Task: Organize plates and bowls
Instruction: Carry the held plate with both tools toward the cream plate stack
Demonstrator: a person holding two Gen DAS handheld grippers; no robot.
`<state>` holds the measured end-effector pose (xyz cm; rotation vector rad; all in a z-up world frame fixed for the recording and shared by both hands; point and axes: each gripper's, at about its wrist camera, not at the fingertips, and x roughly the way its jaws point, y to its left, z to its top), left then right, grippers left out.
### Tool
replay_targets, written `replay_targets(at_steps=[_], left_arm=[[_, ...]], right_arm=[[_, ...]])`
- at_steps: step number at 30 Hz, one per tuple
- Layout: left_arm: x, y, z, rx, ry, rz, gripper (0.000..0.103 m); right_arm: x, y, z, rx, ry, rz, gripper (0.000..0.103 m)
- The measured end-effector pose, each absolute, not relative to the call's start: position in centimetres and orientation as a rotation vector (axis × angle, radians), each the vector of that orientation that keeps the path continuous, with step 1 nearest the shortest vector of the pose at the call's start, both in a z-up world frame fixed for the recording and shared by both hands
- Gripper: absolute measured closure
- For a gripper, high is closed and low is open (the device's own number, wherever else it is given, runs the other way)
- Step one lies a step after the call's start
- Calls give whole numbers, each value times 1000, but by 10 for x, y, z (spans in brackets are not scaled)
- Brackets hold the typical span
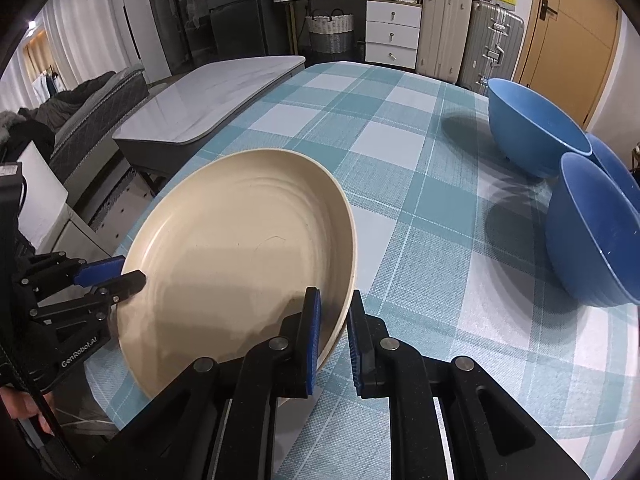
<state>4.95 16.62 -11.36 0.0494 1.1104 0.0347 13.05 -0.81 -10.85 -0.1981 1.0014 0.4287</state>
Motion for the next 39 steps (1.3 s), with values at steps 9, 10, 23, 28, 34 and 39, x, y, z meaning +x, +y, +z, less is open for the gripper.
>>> replay_targets(at_steps=[9, 10, 23, 28, 34, 39], left_arm=[[49, 166, -114, 44, 1114, 31, 82], [50, 166, -114, 43, 1114, 31, 82], [49, 167, -111, 32, 1114, 24, 82], [50, 167, -112, 31, 1117, 22, 82], [50, 169, -111, 21, 1119, 22, 82], [51, 168, -111, 16, 1119, 23, 82]], right_arm=[[134, -6, -111, -230, 1018, 432, 89], [134, -6, -111, -231, 1021, 433, 89], [142, -2, -118, -258, 1073, 438, 87], [148, -4, -119, -237, 1101, 455, 87], [158, -4, -121, -216, 1142, 476, 86], [165, -4, -122, -205, 1174, 497, 86]])
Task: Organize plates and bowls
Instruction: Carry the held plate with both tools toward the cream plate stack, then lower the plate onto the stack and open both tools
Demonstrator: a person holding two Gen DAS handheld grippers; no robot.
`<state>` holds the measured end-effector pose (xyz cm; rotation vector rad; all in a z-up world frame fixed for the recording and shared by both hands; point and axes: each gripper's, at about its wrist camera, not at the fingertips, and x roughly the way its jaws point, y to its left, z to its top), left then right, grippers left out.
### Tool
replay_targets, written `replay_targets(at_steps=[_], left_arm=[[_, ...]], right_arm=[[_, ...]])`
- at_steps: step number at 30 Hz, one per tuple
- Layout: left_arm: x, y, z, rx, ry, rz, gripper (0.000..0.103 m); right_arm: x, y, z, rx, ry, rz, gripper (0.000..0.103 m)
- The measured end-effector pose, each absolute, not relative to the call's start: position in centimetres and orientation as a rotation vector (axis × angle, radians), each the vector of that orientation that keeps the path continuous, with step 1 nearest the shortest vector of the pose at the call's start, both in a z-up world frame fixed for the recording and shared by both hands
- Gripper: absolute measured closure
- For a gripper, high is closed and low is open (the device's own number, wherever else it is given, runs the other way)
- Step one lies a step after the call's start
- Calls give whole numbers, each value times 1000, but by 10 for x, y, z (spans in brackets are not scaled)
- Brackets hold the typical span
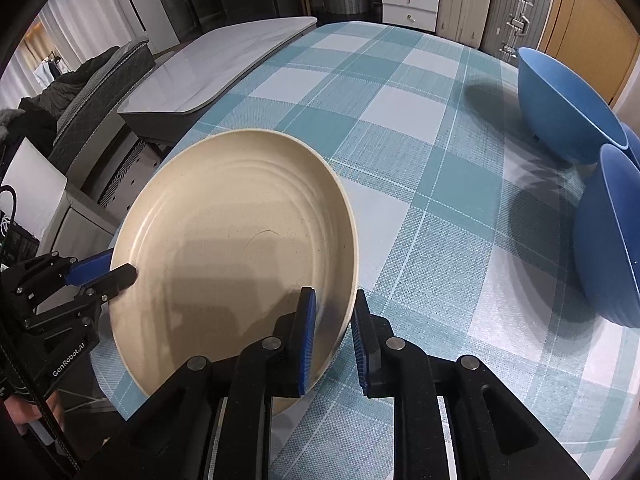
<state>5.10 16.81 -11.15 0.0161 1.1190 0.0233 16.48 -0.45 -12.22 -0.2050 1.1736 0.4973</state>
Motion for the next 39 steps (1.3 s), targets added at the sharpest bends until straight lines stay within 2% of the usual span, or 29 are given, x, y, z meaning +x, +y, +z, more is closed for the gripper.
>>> replay_targets(at_steps=[12, 18, 24, 25, 28, 32, 39], left_arm=[[51, 169, -109, 9, 1114, 22, 82], [52, 167, -110, 7, 1112, 24, 77], [50, 178, -106, -73, 1077, 54, 77], [49, 179, -105, -83, 1070, 57, 75], [47, 180, -99, -97, 1043, 64, 60], [46, 177, -95, -85, 1028, 70, 59], [40, 174, -81, -104, 989, 91, 54]], right_arm=[[170, -7, -124, -175, 1189, 513, 86], [170, -8, -123, -174, 1190, 515, 85], [159, -9, -119, -188, 1126, 493, 83], [157, -11, -117, -178, 1113, 496, 83], [154, -20, -110, -123, 1084, 498, 83], [151, -26, -96, -96, 1032, 501, 82], [141, -30, -80, -73, 964, 513, 68]])
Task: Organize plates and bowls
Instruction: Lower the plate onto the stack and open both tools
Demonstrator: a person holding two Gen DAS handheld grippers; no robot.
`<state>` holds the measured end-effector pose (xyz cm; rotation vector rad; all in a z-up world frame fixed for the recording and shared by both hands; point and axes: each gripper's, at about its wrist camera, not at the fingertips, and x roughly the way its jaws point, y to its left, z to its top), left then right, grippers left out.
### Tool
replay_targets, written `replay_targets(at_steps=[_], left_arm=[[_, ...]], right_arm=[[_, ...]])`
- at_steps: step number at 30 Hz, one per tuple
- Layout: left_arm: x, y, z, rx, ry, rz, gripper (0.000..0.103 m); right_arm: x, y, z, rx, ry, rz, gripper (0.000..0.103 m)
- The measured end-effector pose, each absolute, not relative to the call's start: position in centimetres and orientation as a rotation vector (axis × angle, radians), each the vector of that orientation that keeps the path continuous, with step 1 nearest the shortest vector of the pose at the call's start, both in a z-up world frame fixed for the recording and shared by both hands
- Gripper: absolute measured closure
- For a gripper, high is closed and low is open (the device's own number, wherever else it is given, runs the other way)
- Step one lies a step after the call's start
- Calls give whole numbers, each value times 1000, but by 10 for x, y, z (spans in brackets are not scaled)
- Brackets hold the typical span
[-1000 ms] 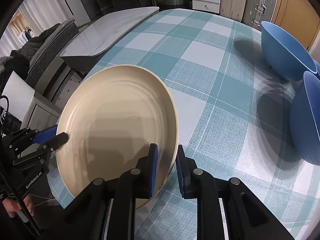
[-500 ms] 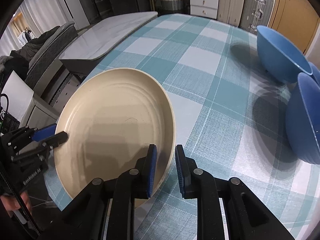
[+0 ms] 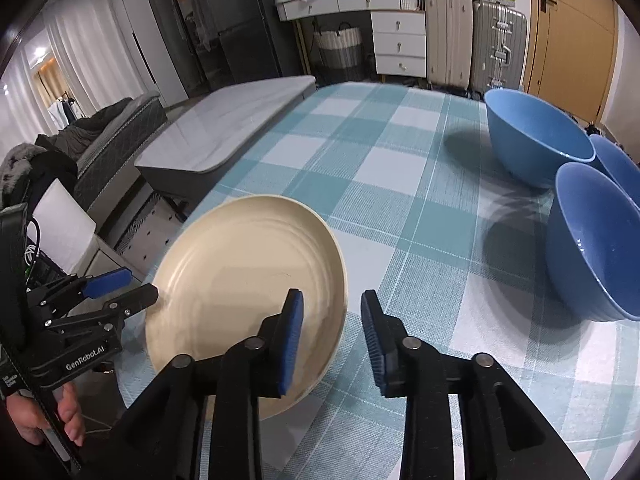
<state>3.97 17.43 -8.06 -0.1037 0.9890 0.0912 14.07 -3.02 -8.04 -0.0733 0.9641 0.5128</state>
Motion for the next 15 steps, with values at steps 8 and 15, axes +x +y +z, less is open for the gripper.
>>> replay_targets(at_steps=[8, 15], left_arm=[[28, 147, -50, -75, 894, 18, 32], [17, 108, -12, 10, 755, -20, 16]], right_arm=[[110, -56, -40, -10, 788, 486, 43], [81, -94, -5, 49, 639, 439, 23]])
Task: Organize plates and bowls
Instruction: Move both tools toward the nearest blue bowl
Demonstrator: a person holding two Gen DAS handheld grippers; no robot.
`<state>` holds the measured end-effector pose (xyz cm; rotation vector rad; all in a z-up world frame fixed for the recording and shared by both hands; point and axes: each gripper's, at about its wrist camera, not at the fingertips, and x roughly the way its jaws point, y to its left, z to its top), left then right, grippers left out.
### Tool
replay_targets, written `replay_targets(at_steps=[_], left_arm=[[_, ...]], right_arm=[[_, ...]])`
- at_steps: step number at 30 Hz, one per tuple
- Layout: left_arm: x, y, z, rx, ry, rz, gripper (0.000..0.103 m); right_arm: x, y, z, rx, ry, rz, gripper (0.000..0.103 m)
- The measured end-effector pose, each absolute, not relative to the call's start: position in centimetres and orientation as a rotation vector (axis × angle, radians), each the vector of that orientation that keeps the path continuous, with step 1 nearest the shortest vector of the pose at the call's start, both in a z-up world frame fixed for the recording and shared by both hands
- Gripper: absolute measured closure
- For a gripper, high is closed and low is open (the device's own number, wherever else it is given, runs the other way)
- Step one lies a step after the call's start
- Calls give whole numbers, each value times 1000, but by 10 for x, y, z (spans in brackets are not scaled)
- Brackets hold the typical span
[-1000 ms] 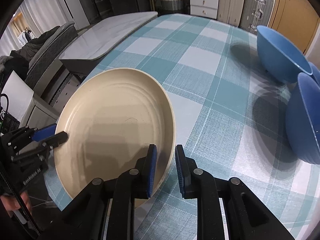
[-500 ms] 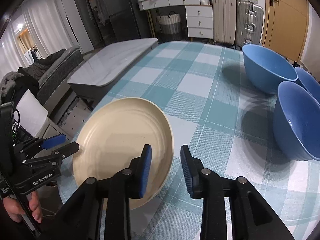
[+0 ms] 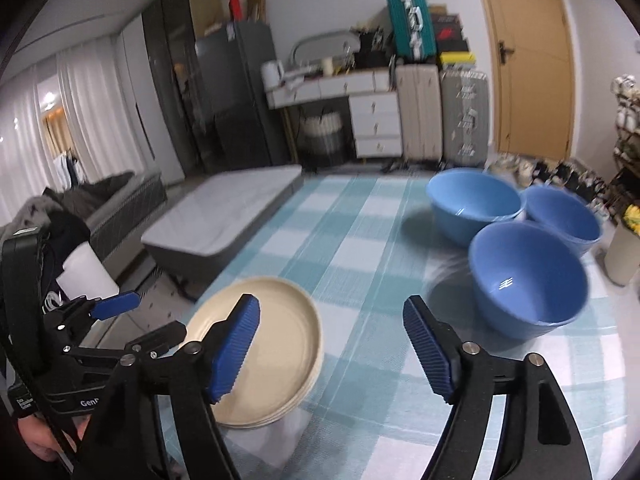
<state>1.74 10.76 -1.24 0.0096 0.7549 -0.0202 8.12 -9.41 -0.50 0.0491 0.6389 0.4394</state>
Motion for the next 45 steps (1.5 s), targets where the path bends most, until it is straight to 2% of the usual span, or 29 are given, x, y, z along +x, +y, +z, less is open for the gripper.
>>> replay_targets(at_steps=[2, 4, 8, 19, 26, 31, 37, 41, 45], left_arm=[[16, 97, -5, 11, 740, -38, 3], [14, 84, 4, 23, 703, -52, 1], [10, 57, 16, 92, 661, -53, 0], [25, 3, 41, 49, 638, -152, 0], [39, -28, 55, 100, 606, -170, 0], [66, -46, 58, 123, 608, -196, 0], [115, -65, 49, 123, 684, -248, 0], [149, -74, 24, 77, 797, -266, 0], [167, -86, 1, 55, 836, -293, 0]], right_arm=[[73, -107, 5, 63, 601, 420, 19], [64, -122, 16, 73, 551, 378, 17], [47, -157, 36, 104, 444, 275, 2], [21, -231, 90, 97, 367, 173, 1], [-1, -279, 143, 150, 329, 200, 1], [-2, -286, 171, 84, 291, 175, 1], [44, -309, 168, 67, 390, 153, 1], [105, -321, 136, 111, 524, 182, 1], [153, -333, 99, 121, 632, 159, 1]])
